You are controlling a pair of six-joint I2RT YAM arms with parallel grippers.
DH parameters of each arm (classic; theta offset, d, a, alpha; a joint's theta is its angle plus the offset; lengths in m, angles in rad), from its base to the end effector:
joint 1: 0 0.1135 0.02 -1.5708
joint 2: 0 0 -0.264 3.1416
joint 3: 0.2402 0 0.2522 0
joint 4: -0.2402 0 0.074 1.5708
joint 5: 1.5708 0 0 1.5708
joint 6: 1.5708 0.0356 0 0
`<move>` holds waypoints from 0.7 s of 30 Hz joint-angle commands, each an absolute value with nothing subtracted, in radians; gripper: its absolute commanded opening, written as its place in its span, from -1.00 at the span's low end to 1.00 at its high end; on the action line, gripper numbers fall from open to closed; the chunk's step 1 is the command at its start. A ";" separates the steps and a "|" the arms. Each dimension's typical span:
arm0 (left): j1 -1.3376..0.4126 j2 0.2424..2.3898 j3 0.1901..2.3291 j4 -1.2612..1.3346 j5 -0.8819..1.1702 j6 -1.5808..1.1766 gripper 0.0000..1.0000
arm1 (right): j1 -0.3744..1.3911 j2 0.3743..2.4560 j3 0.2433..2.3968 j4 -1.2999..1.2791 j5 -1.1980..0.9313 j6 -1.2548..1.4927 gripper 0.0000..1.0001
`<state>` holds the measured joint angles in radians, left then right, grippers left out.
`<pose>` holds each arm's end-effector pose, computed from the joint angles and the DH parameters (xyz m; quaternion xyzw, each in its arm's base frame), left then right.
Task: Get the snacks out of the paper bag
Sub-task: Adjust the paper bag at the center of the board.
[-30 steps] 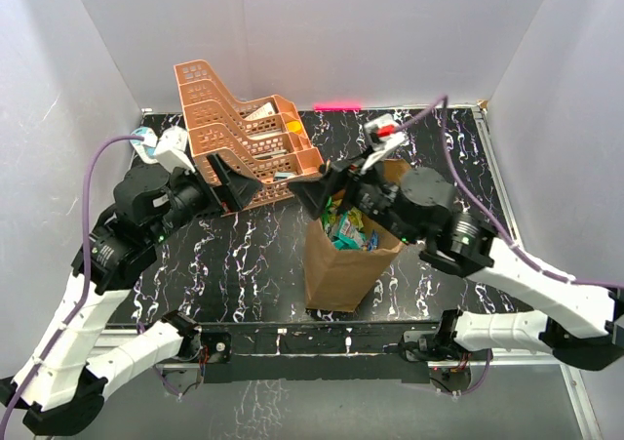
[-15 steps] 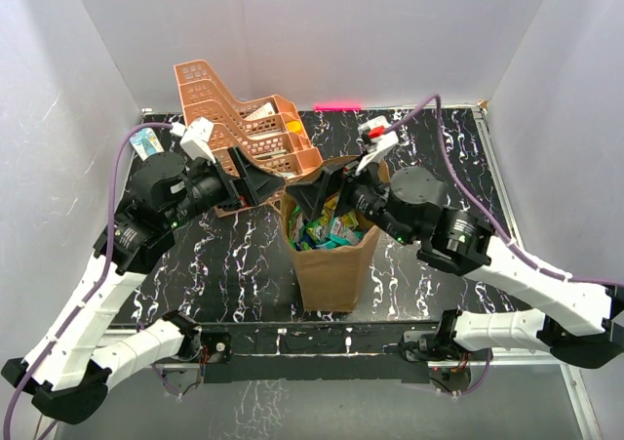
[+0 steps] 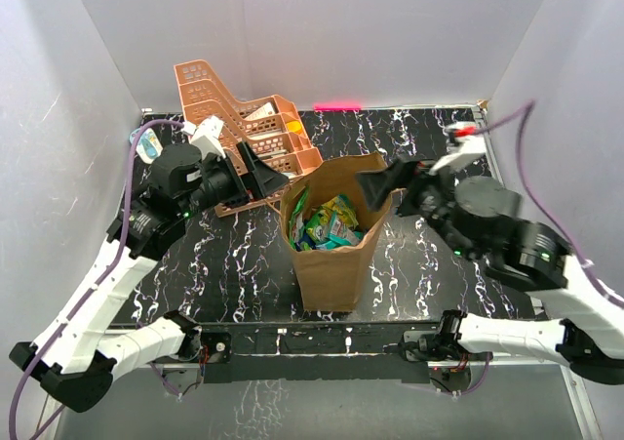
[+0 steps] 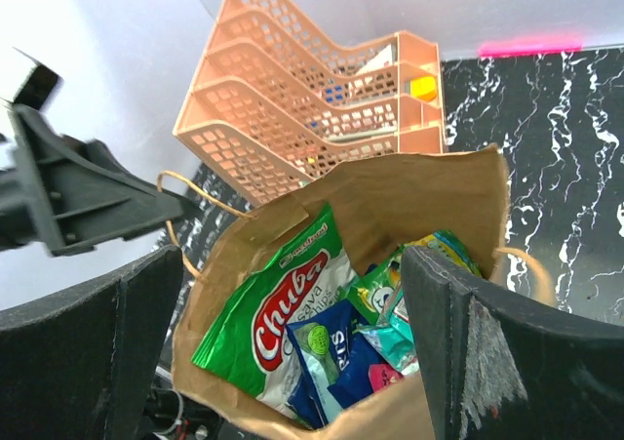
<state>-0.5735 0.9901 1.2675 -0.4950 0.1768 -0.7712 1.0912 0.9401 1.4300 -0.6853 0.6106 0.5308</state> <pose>0.1653 -0.1142 0.4355 -0.0216 0.7783 -0.4423 0.4451 0.0889 0.1267 0.4749 -0.0204 0.7610 0.2789 0.5854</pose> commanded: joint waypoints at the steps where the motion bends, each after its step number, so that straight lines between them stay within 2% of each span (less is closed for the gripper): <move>1: -0.579 1.002 1.297 -0.465 0.208 -0.808 0.67 | 1.092 0.809 1.405 -0.683 0.699 0.551 0.96; 3: -0.579 1.003 1.281 -0.429 0.243 -0.826 0.55 | 1.092 0.769 1.373 -0.680 0.723 0.555 0.96; 6: -0.578 1.003 1.247 -0.382 0.272 -0.860 0.21 | 1.092 0.735 1.356 -0.674 0.728 0.568 0.96; 13: -0.577 1.000 1.188 -0.334 0.289 -0.913 -0.14 | 1.092 0.744 1.355 -0.657 0.699 0.545 0.96; 19: -0.578 1.021 1.266 -0.406 0.196 -0.852 -0.51 | 1.092 0.745 1.325 -0.698 0.662 0.544 0.96; 21: -0.573 1.060 1.337 -0.477 0.155 -0.826 -0.71 | 1.092 0.733 1.309 -0.710 0.659 0.543 0.96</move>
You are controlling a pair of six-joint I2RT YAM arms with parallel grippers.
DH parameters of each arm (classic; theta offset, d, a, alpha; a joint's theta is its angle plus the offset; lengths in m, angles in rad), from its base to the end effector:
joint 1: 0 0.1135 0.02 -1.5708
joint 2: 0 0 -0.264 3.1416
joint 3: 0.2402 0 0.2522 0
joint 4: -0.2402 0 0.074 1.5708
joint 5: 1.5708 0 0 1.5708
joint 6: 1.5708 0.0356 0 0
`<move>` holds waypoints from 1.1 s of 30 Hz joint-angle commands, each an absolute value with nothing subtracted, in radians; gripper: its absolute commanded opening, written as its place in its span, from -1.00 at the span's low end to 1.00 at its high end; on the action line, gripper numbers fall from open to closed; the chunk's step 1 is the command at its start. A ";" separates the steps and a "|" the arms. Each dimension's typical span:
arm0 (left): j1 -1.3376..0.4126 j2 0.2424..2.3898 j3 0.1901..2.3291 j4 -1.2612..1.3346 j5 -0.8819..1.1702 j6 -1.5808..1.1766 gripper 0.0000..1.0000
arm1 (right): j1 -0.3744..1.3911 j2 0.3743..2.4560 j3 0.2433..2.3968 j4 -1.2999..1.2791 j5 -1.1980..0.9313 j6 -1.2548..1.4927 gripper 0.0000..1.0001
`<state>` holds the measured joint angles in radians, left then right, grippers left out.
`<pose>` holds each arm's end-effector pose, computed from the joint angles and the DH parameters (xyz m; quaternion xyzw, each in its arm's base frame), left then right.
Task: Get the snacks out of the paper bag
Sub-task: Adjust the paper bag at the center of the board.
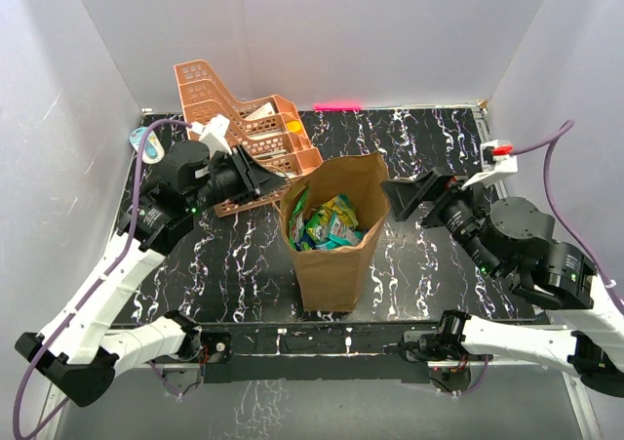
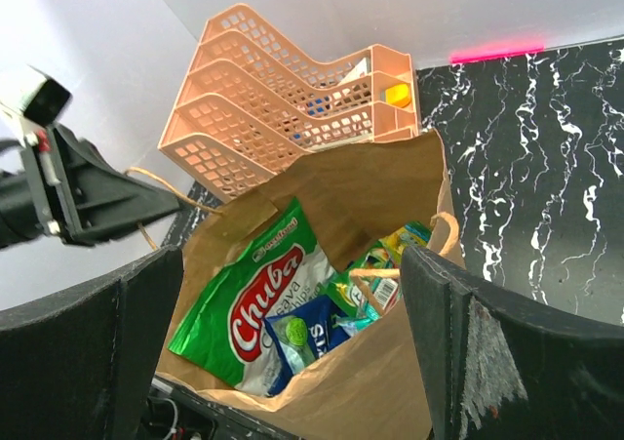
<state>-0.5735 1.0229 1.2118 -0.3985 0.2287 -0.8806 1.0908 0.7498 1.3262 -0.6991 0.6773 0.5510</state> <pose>0.1788 -0.1251 0.4212 -0.0471 0.7740 -0.4818 0.4081 0.0662 0.0788 0.4648 0.0237 0.7397 0.2876 0.6080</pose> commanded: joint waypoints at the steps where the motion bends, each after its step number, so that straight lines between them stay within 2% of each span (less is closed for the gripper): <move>1: -0.568 1.085 1.389 -0.516 0.145 -0.813 -0.86 | 1.092 0.729 1.307 -0.718 0.654 0.543 0.96; 3: -0.557 1.135 1.464 -0.588 0.130 -0.788 -1.00 | 1.092 0.726 1.308 -0.735 0.637 0.548 0.96; 14: -0.437 1.147 1.620 -0.732 0.045 -0.717 -1.00 | 1.092 0.778 1.298 -0.740 0.573 0.569 0.97; 27: -0.433 1.106 1.793 -0.835 -0.249 -0.424 -1.00 | 1.093 0.953 1.268 -0.533 0.350 0.529 0.96; 30: -0.451 1.086 1.787 -0.801 -0.259 -0.342 -1.00 | 1.092 0.959 1.241 -0.486 0.309 0.543 0.96; 33: -0.458 1.060 1.751 -0.756 -0.173 -0.303 -1.00 | 1.092 0.962 1.212 -0.454 0.275 0.555 0.96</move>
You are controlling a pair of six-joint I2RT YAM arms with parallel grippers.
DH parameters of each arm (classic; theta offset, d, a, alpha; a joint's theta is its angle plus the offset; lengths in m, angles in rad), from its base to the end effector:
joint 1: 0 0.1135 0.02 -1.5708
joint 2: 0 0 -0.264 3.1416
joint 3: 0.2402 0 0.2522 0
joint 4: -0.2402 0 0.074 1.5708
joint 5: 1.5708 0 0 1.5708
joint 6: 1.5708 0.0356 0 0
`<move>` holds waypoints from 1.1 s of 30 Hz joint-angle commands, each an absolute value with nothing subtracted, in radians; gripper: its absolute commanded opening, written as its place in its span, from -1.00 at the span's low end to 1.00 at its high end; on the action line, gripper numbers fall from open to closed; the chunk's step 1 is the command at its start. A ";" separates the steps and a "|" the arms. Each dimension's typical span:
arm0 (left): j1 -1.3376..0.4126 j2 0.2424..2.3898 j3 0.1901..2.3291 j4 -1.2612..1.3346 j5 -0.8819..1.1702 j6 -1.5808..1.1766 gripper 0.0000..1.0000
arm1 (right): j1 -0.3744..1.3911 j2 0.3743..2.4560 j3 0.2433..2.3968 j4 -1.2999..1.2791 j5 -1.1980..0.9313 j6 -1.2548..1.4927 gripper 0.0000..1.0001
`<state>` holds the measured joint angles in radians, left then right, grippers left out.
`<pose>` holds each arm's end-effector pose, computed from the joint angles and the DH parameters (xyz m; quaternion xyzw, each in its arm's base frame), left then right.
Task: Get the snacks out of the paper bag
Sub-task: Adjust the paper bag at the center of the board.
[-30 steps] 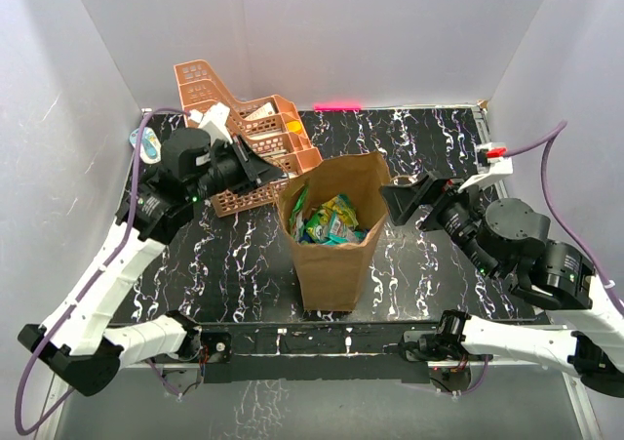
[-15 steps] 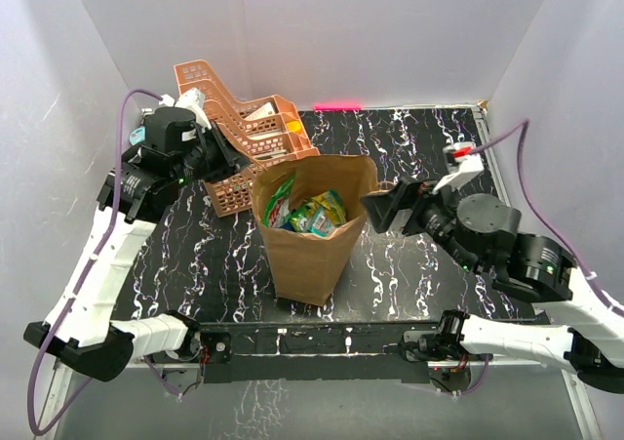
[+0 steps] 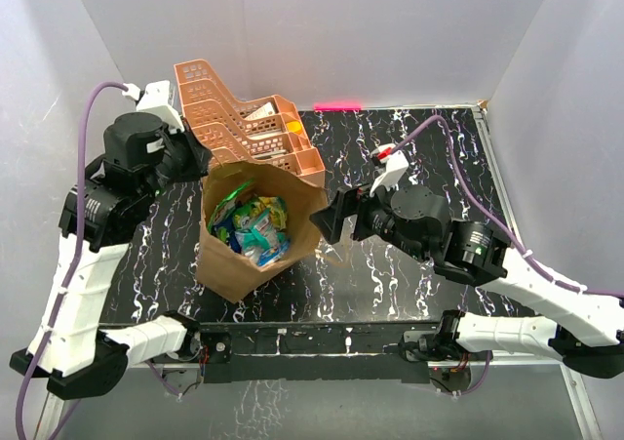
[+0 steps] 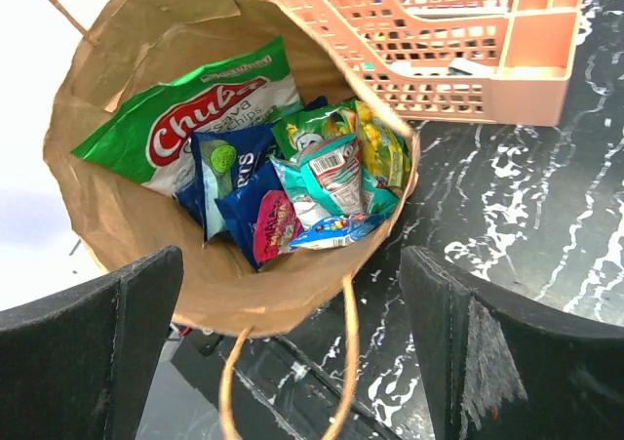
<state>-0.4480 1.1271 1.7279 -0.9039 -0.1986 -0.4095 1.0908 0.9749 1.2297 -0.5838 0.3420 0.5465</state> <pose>0.1642 -0.0711 0.5074 -0.0433 0.8028 -0.1724 0.5692 0.1009 0.1679 0.4171 -0.1201 0.7986 0.3241 0.4927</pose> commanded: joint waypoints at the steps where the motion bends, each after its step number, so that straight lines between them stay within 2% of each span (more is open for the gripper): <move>1: -0.460 1.050 1.730 -0.737 -0.129 -0.297 -1.00 | 1.092 0.964 1.208 -0.452 0.268 0.557 0.96; 5: -0.460 1.000 1.622 -0.632 0.113 -0.292 -1.00 | 1.092 0.972 1.223 -0.477 0.245 0.541 0.96; 8: -0.460 0.978 1.559 -0.569 0.257 -0.299 -1.00 | 1.091 0.973 1.238 -0.478 0.127 0.474 0.96; 15: -0.460 0.944 1.440 -0.454 0.400 -0.351 -1.00 | 1.093 1.004 1.177 -0.354 -0.171 0.392 0.95; 19: -0.460 0.916 1.403 -0.433 0.447 -0.352 -1.00 | 1.118 1.068 1.126 -0.276 -0.212 0.379 0.76; 22: -0.460 0.894 1.377 -0.436 0.462 -0.345 -1.00 | 1.171 1.136 1.144 -0.247 -0.192 0.341 0.52; 29: -0.459 0.840 1.322 -0.370 0.487 -0.369 -1.00 | 1.254 1.252 1.170 -0.238 -0.107 0.280 -0.20; 33: -0.459 0.832 1.306 -0.333 0.510 -0.380 -1.00 | 1.305 1.229 1.062 -0.084 -0.101 0.204 -0.22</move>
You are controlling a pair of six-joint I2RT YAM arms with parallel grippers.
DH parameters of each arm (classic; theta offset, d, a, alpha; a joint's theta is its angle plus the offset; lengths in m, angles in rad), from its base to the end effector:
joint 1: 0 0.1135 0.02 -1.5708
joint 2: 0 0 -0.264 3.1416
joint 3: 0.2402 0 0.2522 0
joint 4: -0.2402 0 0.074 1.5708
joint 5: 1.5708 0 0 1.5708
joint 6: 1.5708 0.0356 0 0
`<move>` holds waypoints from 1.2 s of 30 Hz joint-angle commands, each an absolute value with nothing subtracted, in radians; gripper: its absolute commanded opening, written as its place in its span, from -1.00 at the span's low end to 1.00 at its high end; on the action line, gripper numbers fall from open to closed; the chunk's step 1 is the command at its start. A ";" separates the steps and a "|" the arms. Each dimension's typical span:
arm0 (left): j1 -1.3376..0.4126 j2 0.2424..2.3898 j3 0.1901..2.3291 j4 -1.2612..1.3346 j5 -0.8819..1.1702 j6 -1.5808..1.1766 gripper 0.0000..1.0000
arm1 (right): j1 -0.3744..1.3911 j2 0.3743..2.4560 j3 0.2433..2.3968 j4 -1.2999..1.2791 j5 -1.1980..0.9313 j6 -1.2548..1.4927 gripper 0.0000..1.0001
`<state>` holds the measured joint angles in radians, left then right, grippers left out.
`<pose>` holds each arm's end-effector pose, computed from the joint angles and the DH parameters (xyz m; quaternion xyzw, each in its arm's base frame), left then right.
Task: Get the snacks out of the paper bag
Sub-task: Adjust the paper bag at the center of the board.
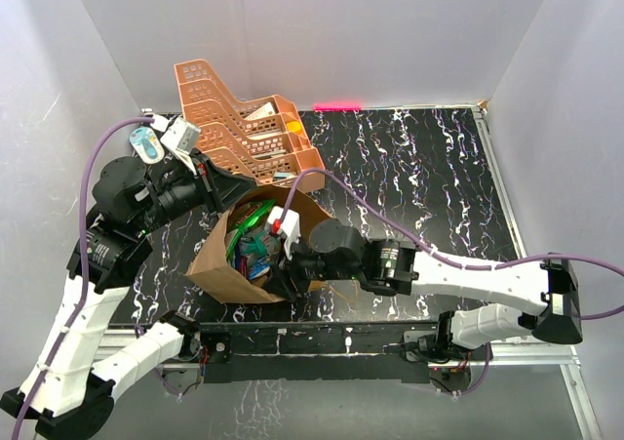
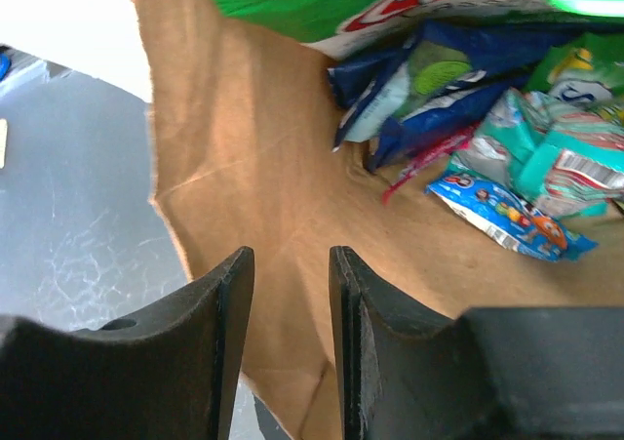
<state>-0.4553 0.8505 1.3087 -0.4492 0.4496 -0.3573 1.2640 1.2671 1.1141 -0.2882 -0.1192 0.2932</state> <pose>0.1235 -0.0777 0.4750 0.1918 0.6776 -0.4178 0.5740 0.0839 0.2789 0.3407 -0.4216 0.7309 0.4110 0.3450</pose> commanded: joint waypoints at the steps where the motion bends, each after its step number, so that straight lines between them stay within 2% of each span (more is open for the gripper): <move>1: -0.459 0.829 1.303 -0.331 0.509 -0.380 -1.00 | 1.305 1.224 1.049 -0.065 -0.096 0.179 -0.22; 5: -0.460 0.822 1.301 -0.341 0.507 -0.370 -1.00 | 1.305 1.216 1.072 -0.098 0.012 0.098 -0.16; 9: -0.459 0.810 1.300 -0.355 0.501 -0.361 -1.00 | 1.305 1.190 1.075 -0.132 0.138 -0.069 0.37; 12: -0.460 0.801 1.291 -0.345 0.510 -0.367 -1.00 | 1.305 1.159 1.051 -0.128 0.172 -0.296 0.57; 14: -0.461 0.799 1.286 -0.335 0.529 -0.374 -1.00 | 1.305 1.127 1.028 -0.091 0.211 -0.427 0.79; 20: -0.460 0.801 1.258 -0.289 0.605 -0.433 -1.00 | 1.304 1.091 0.972 -0.057 0.104 -0.871 1.00; 23: -0.460 0.805 1.224 -0.211 0.667 -0.530 -1.00 | 1.305 1.125 0.996 -0.101 0.076 -0.922 0.99; 26: -0.459 0.813 1.154 -0.074 0.717 -0.648 -1.00 | 1.312 1.150 1.037 -0.155 -0.119 -0.828 0.91; 29: -0.460 0.829 1.117 0.047 0.719 -0.702 -1.00 | 1.339 1.147 0.976 0.040 -0.200 -0.611 0.79; 32: -0.460 0.872 1.125 0.103 0.721 -0.709 -1.00 | 1.398 1.196 0.942 0.206 -0.247 -0.439 0.56; 36: -0.460 0.927 1.162 0.119 0.762 -0.693 -1.00 | 1.505 1.322 0.939 0.367 -0.145 -0.335 0.54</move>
<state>-0.4553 0.8986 1.1069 -0.0338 0.7002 -0.6643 1.4208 1.2278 0.9455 0.0959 -0.1509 -0.5167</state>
